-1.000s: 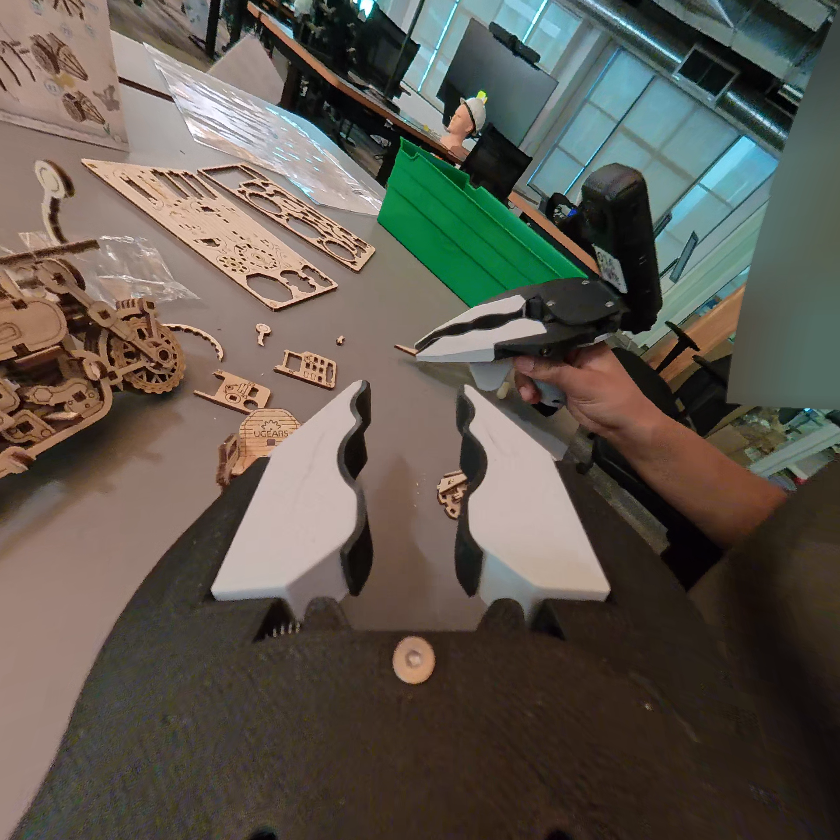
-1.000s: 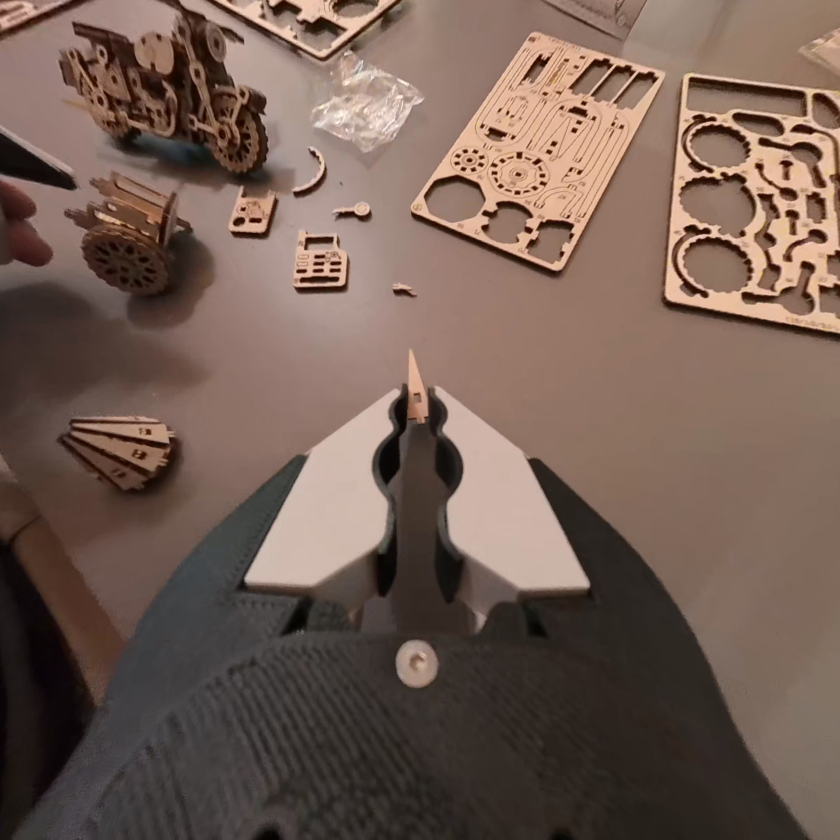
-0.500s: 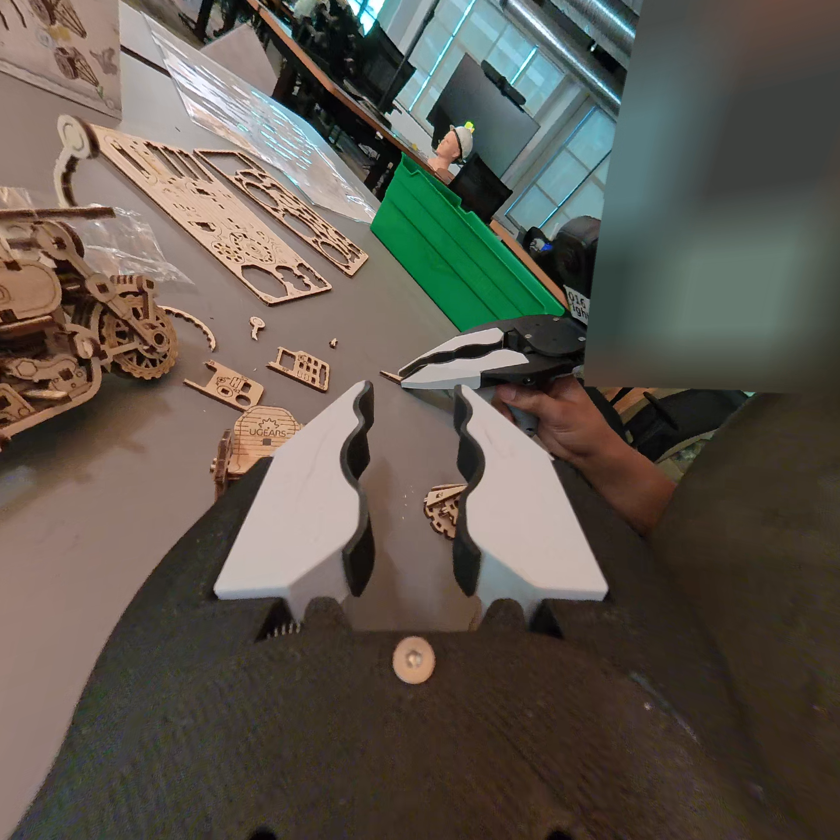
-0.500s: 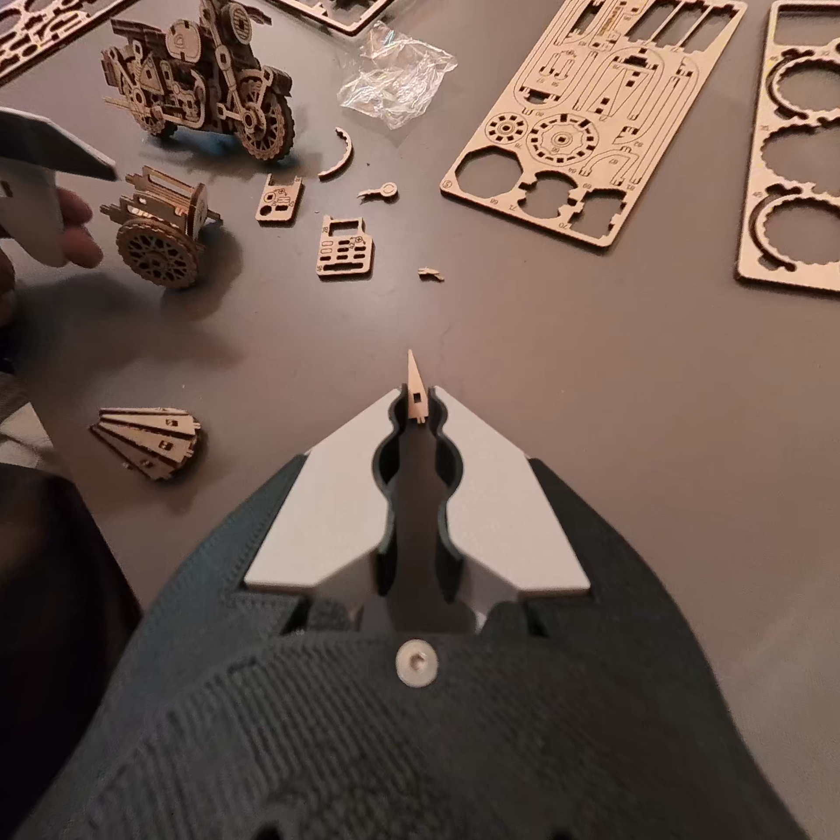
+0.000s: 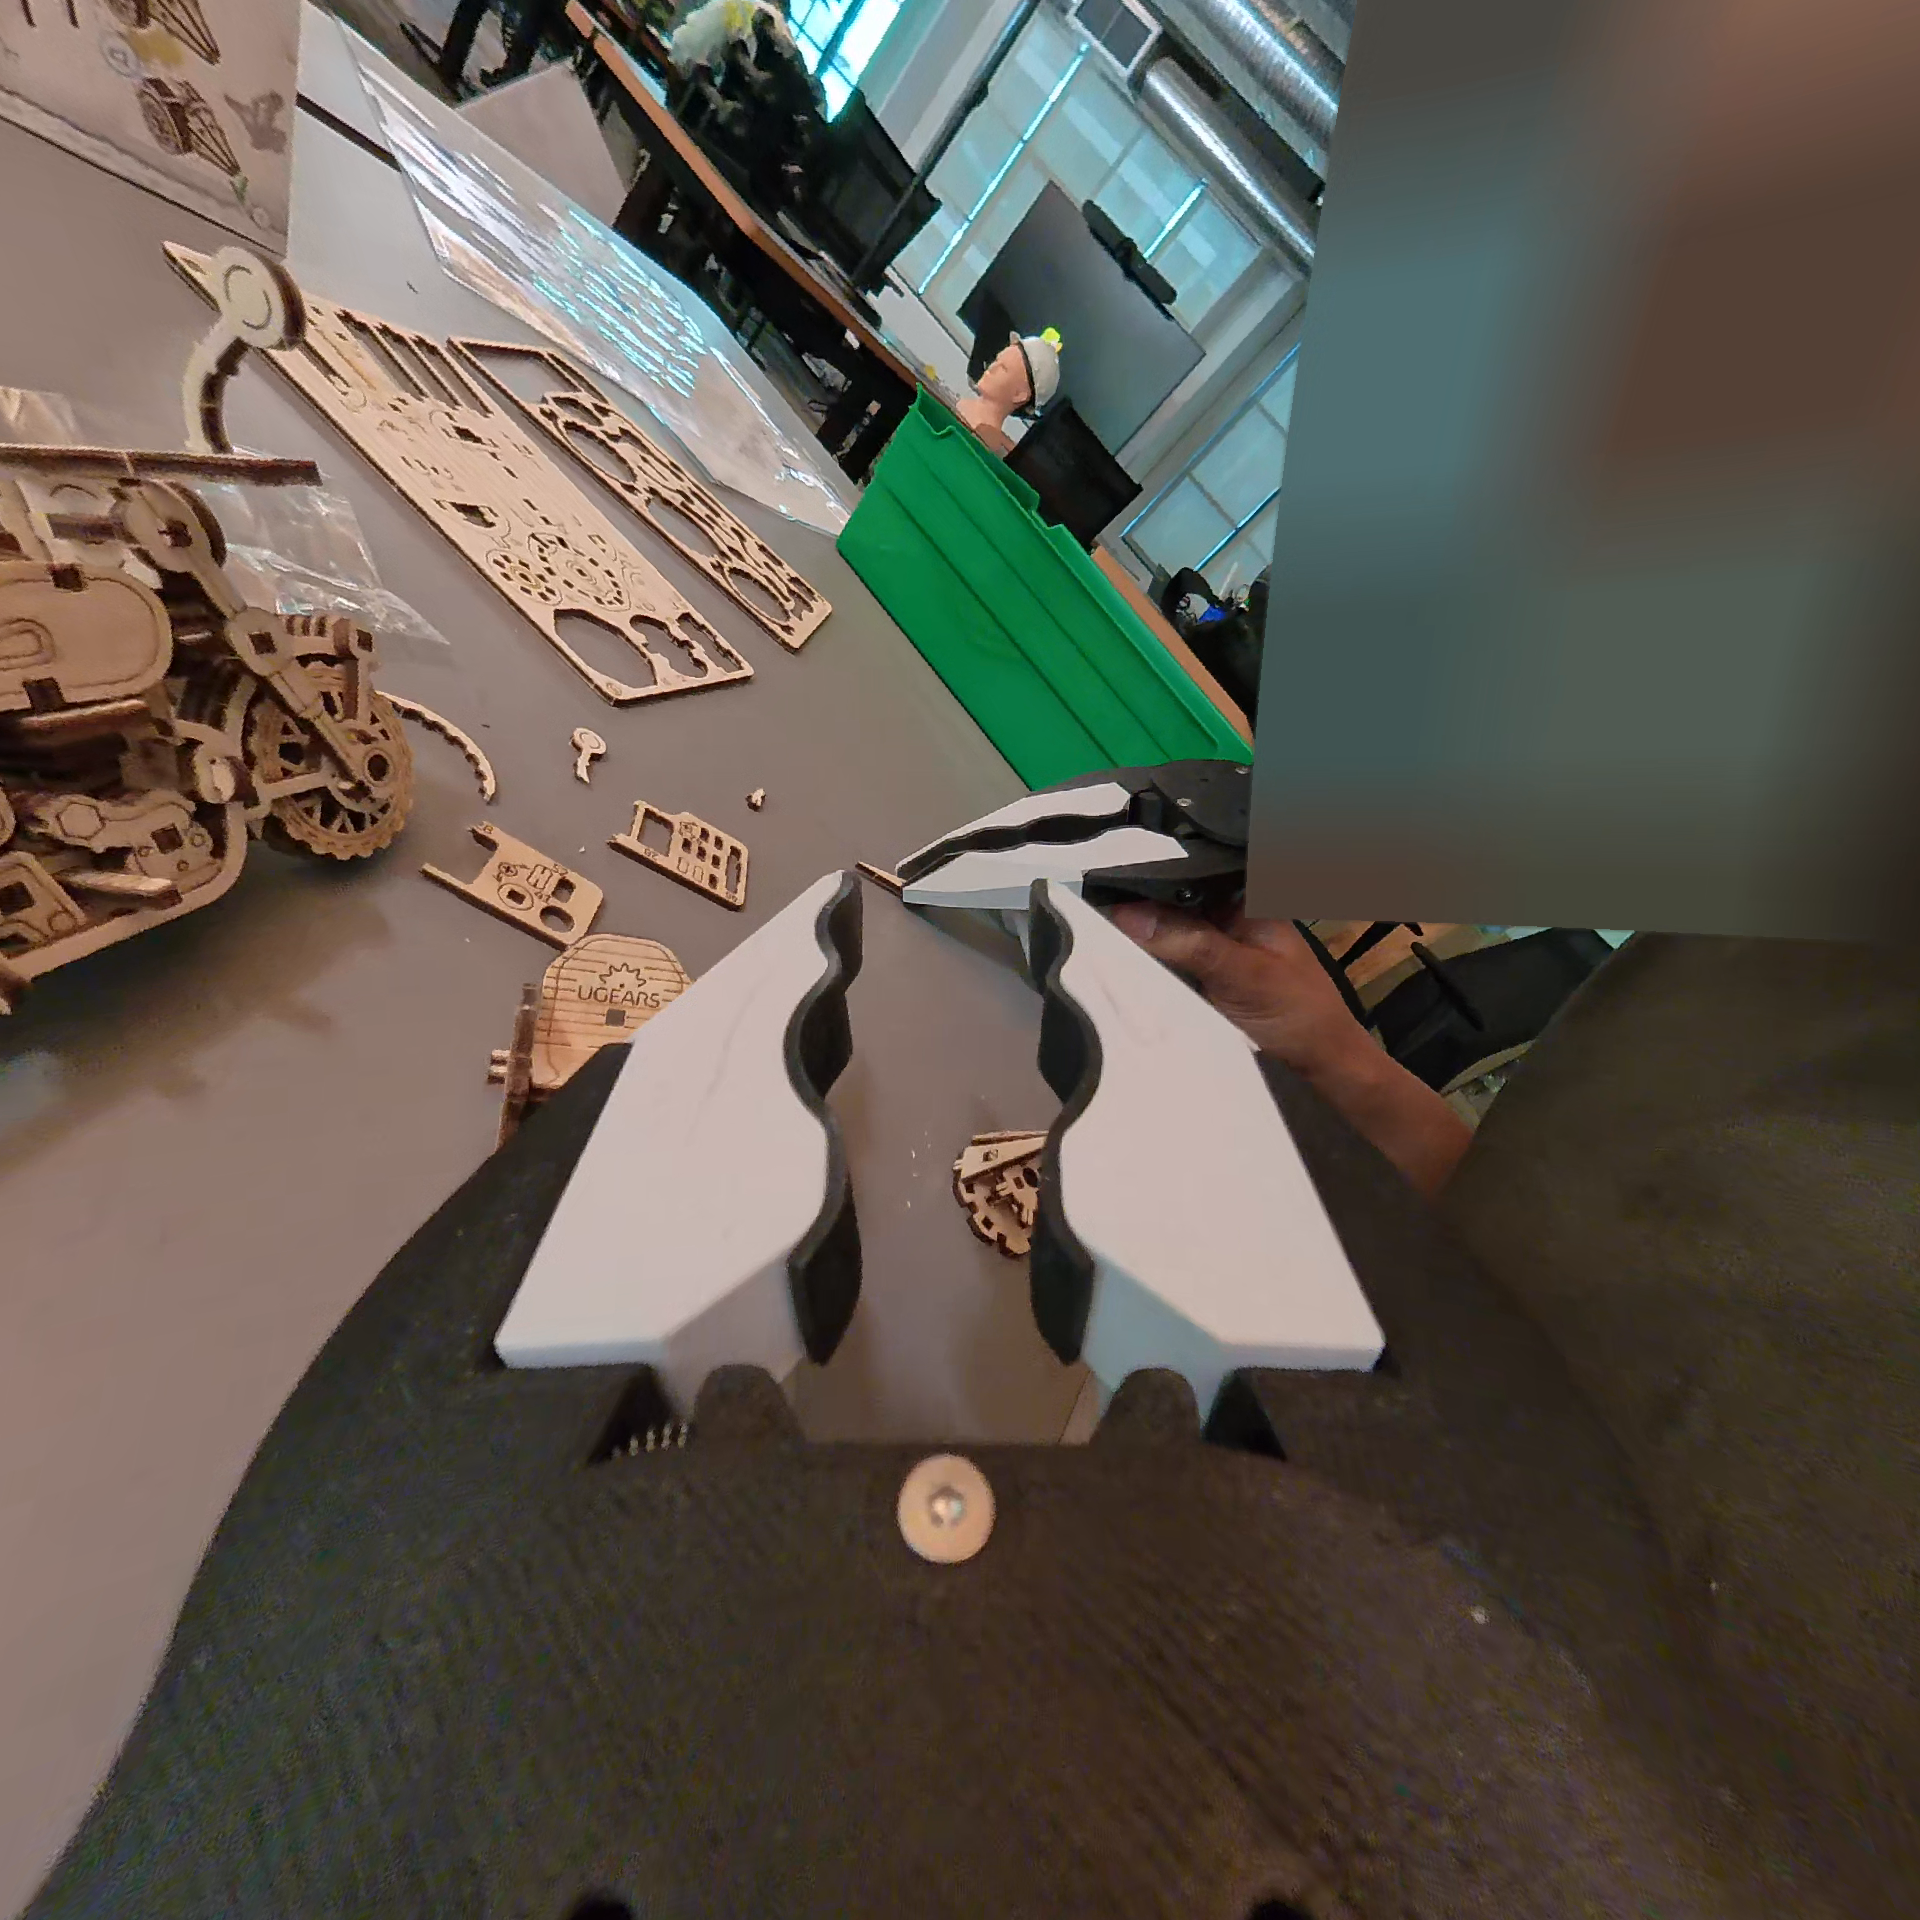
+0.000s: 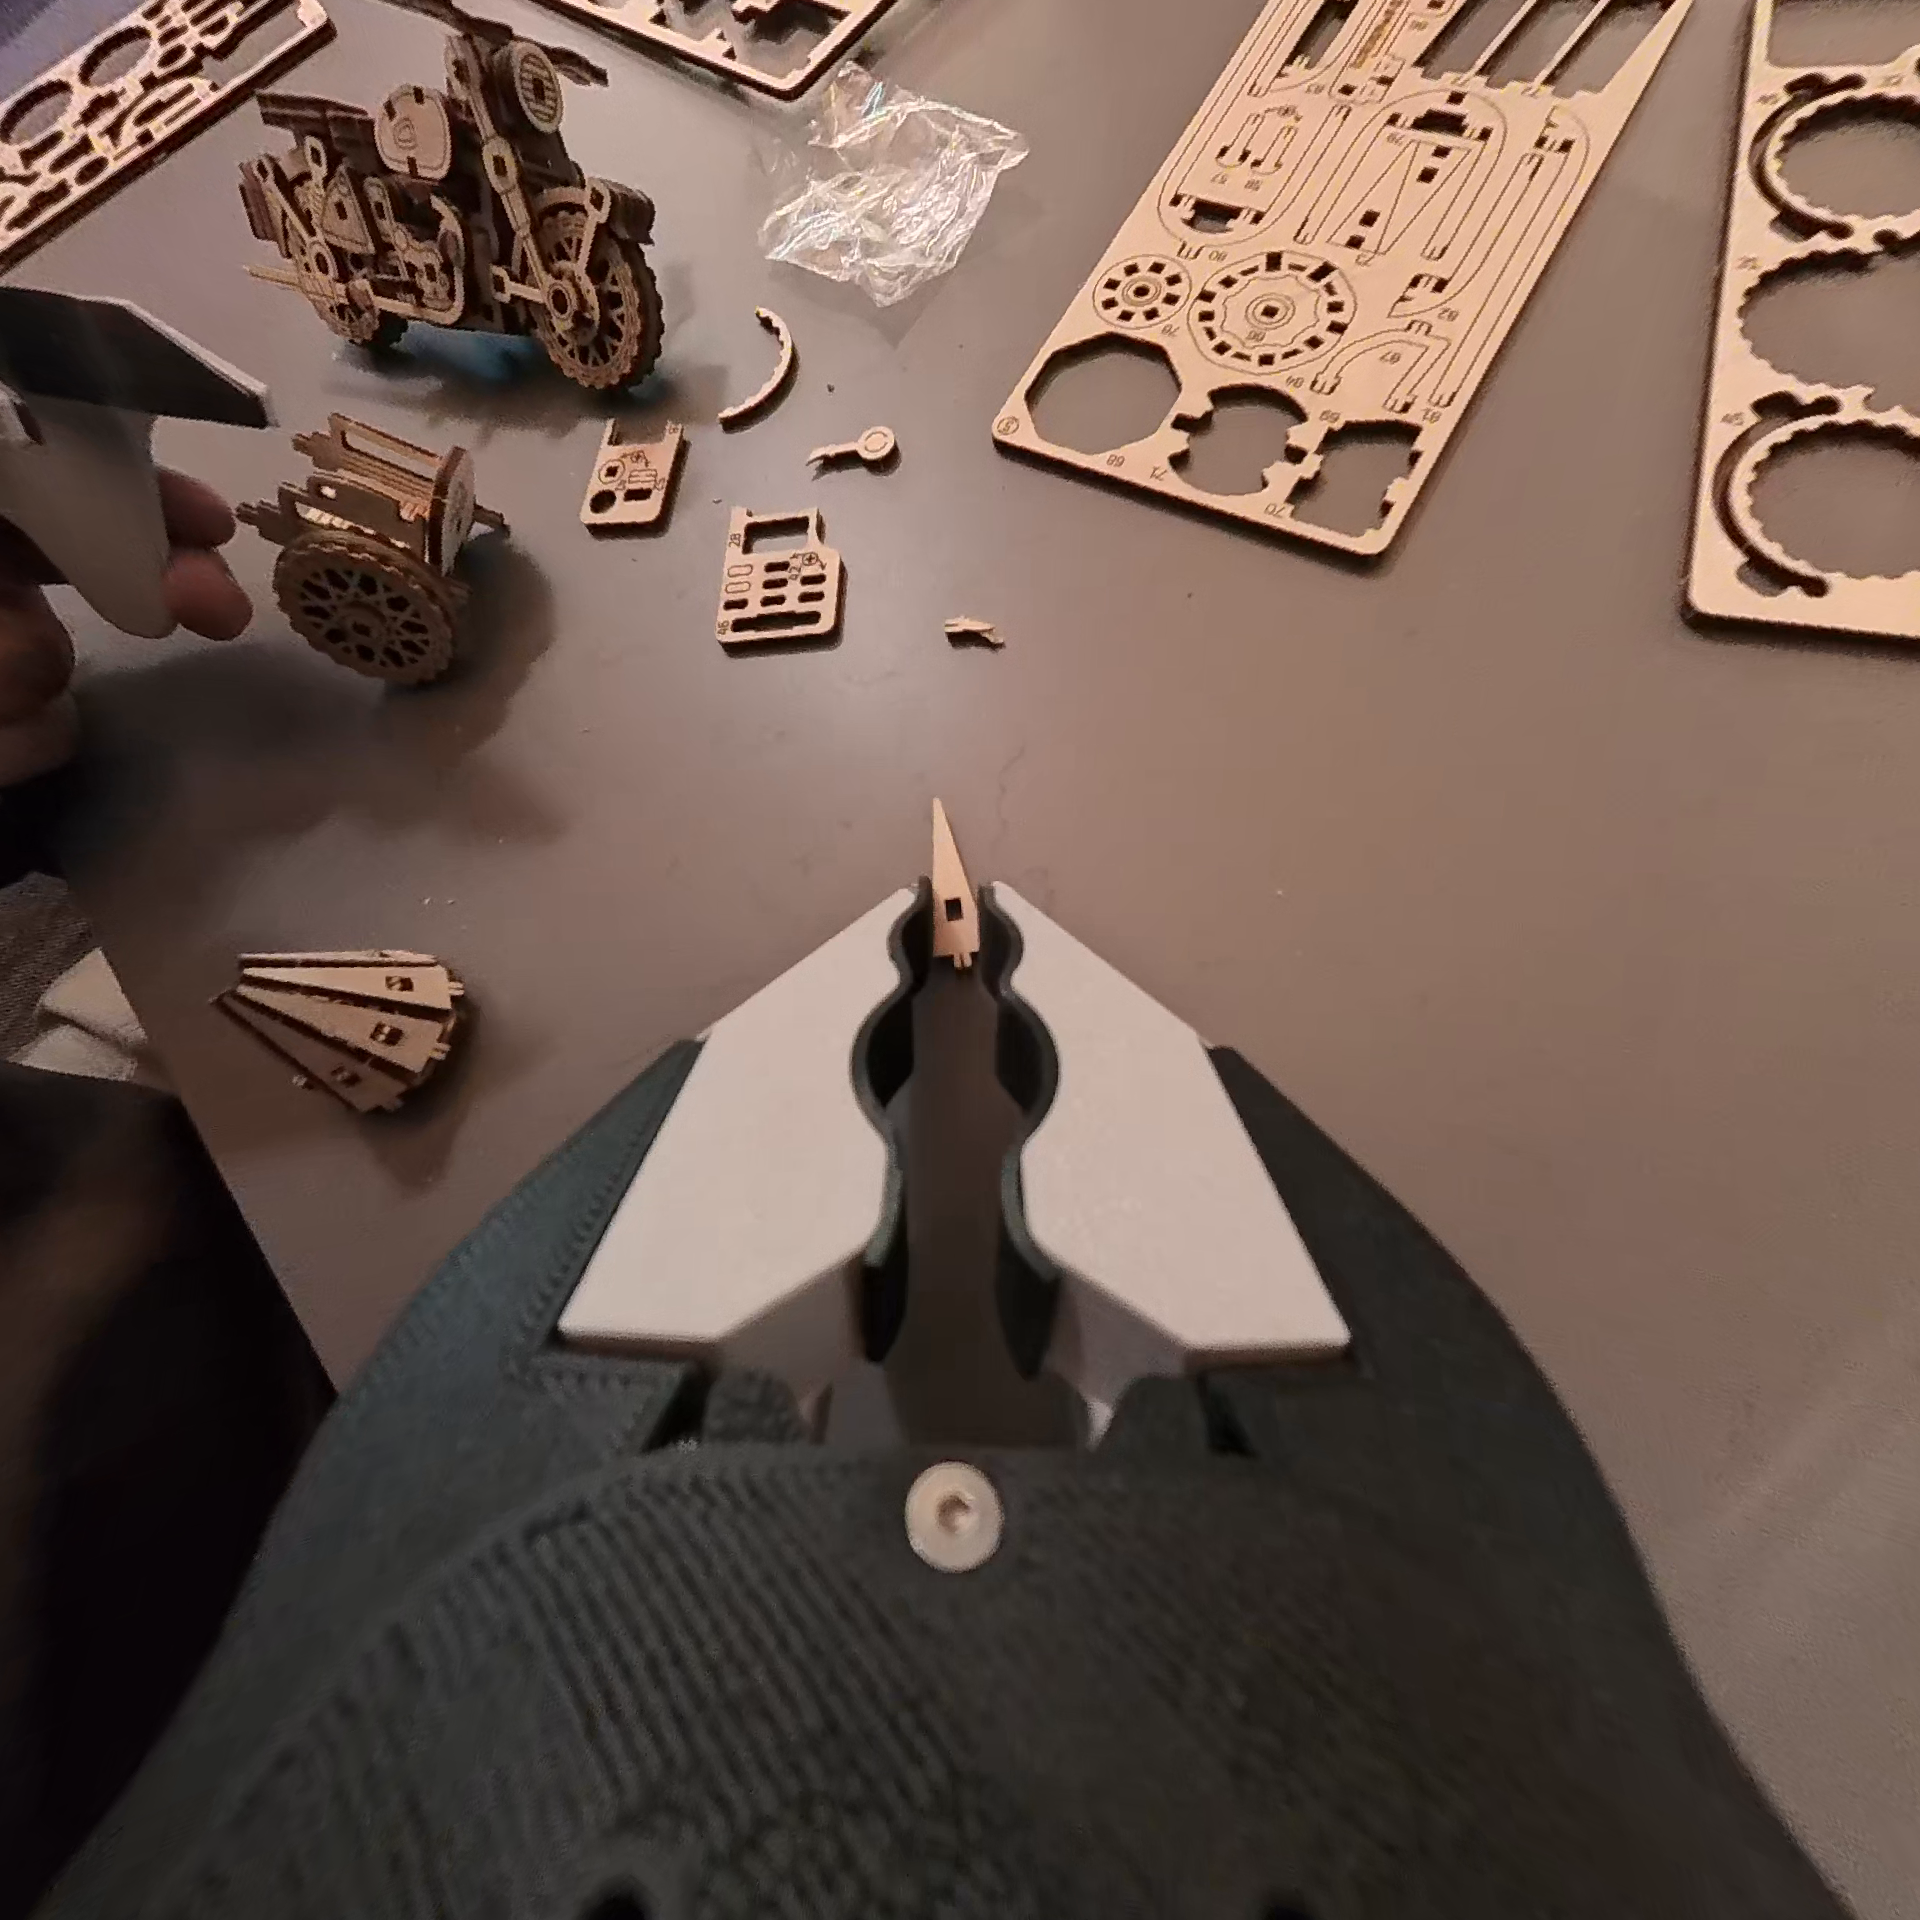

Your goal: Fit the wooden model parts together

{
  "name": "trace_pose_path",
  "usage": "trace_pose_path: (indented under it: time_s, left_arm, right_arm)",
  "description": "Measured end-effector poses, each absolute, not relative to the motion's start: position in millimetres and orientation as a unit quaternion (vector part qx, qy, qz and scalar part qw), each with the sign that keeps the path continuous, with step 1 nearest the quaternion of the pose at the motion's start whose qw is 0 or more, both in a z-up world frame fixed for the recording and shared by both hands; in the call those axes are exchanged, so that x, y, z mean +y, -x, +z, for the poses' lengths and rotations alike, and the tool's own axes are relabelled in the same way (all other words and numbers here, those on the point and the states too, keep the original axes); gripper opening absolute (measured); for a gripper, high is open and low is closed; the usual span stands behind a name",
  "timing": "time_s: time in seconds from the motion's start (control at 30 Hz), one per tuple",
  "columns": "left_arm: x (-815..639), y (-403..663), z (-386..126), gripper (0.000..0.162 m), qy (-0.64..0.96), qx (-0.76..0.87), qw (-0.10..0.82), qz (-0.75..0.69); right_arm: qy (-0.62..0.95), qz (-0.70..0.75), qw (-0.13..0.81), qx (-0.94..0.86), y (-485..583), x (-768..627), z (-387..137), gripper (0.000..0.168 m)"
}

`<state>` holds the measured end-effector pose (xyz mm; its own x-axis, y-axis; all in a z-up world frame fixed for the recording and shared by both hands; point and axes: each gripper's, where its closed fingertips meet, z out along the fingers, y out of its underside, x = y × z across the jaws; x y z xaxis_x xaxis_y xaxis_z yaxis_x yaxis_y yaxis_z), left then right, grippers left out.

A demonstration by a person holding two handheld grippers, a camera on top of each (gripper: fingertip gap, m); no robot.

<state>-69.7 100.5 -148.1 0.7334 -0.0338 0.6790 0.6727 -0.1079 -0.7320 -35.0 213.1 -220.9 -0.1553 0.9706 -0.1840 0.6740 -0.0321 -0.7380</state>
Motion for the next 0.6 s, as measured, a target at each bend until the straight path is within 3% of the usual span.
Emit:
trace_pose_path:
  time_s: [0.6]
  left_arm:
    - [102.0, 73.1, -147.3, 0.028, 0.68, -0.242, 0.628, -0.29]
  right_arm:
    - [0.618, 0.367, 0.201, -0.665, 35.0, 213.2, -220.8, 0.007]
